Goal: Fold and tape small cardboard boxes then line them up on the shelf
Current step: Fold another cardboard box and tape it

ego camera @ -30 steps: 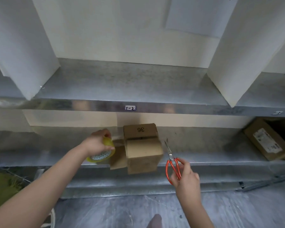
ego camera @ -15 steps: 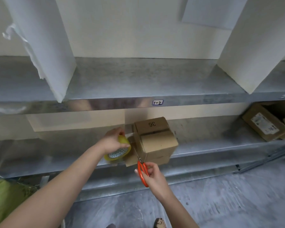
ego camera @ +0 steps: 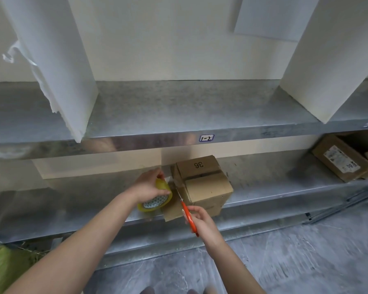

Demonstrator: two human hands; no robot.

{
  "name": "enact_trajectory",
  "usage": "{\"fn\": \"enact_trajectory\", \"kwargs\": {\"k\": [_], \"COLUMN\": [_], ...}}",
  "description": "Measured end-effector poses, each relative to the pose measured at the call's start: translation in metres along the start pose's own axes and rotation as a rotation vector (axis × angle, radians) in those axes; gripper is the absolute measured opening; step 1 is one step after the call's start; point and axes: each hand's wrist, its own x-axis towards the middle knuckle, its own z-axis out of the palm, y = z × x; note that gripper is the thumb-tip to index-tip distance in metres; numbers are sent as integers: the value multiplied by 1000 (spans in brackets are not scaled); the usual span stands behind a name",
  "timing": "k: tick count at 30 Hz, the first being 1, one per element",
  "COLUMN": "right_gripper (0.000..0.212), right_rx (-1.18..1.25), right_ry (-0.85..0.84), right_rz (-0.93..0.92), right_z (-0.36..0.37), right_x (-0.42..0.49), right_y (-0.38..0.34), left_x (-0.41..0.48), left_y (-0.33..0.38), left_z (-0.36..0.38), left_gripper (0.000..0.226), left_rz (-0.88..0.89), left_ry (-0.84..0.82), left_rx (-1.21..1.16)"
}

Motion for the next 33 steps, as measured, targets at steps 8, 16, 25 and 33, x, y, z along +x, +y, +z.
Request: {"fn": "enact_trajectory", "kwargs": {"k": [8, 16, 25, 33], "right_gripper": [19, 37, 51, 41], "right_rx": [-17, -366, -1127, -1036], "right_ry": [27, 56, 306, 516], "right_rz": [-7, -110, -680, -757], "right_z": [-3, -9, -78, -199], "right_x": [14, 18, 3, 27], "right_y": [5, 6, 24, 39], "left_x": [1, 2, 5, 1], "left_y": [-1, -3, 2, 10], "left_z": [1, -2, -1, 6], "left_gripper": [49, 45, 44, 43], "left_rz": [17, 11, -20, -102], "left_ry": [-9, -8, -12, 26], "left_rx": [2, 16, 27, 37]}}
